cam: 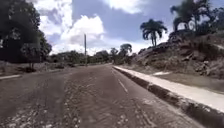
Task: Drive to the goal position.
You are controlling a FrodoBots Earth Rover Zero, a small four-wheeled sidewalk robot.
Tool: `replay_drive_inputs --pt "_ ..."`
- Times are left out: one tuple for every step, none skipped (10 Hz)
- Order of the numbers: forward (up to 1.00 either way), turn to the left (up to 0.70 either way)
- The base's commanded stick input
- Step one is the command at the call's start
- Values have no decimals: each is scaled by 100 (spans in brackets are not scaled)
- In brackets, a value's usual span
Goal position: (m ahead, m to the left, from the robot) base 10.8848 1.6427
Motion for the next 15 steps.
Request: replay_drive_inputs --pt "70 0" --pt "70 0" --pt "70 0" --pt "70 0" --pt "70 0" --pt "70 0" --pt "70 0" --pt "70 0" --pt "70 0" --pt "70 26" --pt "70 12" --pt "70 0" --pt "70 0" --pt "70 0" --pt "70 0"
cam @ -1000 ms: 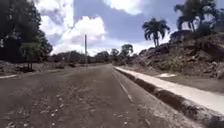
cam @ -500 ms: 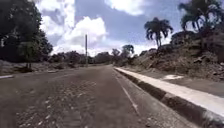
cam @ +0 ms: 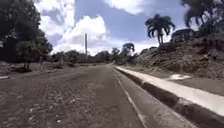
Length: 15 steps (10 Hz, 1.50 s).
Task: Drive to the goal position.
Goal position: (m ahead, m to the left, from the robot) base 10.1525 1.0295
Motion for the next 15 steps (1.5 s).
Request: replay_drive_inputs --pt "70 0" --pt "70 0" --pt "70 0" --pt "70 0" --pt "70 0" --pt "70 0" --pt "70 0" --pt "70 0" --pt "70 -4" --pt "70 -14" --pt "70 -24" --pt "70 -27" --pt "70 -27" --pt "70 0" --pt "70 0"
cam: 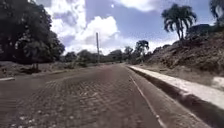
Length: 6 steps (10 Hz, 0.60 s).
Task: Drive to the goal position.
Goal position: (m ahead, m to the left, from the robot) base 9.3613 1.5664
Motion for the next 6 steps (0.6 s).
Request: replay_drive_inputs --pt "70 0" --pt "70 0" --pt "70 0" --pt "70 0" --pt "70 0" --pt "70 0"
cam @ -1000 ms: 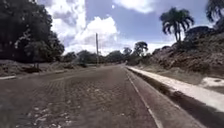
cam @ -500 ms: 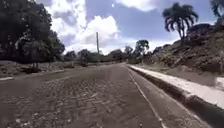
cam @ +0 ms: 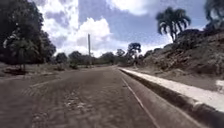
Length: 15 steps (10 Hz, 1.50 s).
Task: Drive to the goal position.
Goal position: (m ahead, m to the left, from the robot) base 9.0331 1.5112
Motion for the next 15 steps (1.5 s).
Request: replay_drive_inputs --pt "70 0" --pt "70 0" --pt "70 0" --pt "70 0" --pt "70 0" --pt "70 0" --pt "70 0" --pt "70 0" --pt "70 0" --pt "70 0" --pt "70 0" --pt "70 0" --pt "70 0" --pt "70 0" --pt "70 0"
